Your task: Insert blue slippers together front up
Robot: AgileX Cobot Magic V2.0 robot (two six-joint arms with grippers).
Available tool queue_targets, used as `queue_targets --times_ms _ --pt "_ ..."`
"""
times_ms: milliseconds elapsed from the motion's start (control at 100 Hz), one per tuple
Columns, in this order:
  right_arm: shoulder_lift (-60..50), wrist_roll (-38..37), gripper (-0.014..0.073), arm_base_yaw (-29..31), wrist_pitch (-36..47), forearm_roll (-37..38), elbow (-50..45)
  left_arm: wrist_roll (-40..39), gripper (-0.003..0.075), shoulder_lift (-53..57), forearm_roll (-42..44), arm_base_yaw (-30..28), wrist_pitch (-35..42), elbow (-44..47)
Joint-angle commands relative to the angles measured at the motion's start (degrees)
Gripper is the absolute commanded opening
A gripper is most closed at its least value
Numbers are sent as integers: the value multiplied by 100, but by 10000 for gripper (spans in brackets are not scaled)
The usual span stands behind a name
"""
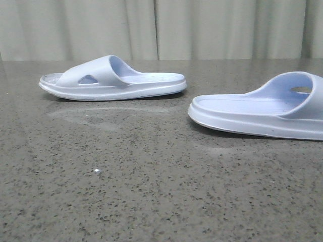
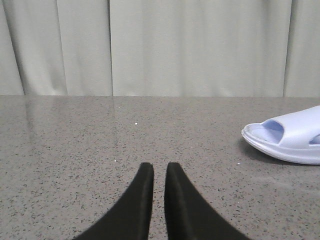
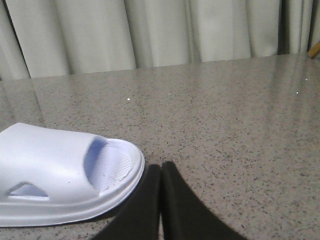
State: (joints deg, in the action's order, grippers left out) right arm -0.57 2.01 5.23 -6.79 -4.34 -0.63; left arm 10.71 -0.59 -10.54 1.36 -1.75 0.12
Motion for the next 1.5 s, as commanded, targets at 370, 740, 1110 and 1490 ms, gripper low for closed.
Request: queue_targets --times_ms 370,740,1110,1490 --pt "-118 -26 -85 2 479 45 -118 -46 15 -48 -12 -13 454 55" --pt "-118 -26 -85 2 616 -43 -118 -46 15 -48 -12 -13 454 55" --pt "-118 -26 -85 2 1213 -125 -118 -46 15 -48 -85 -13 454 55" --pt "-118 -26 -85 2 937 -2714 -64 -46 15 -48 -2855 -13 464 35"
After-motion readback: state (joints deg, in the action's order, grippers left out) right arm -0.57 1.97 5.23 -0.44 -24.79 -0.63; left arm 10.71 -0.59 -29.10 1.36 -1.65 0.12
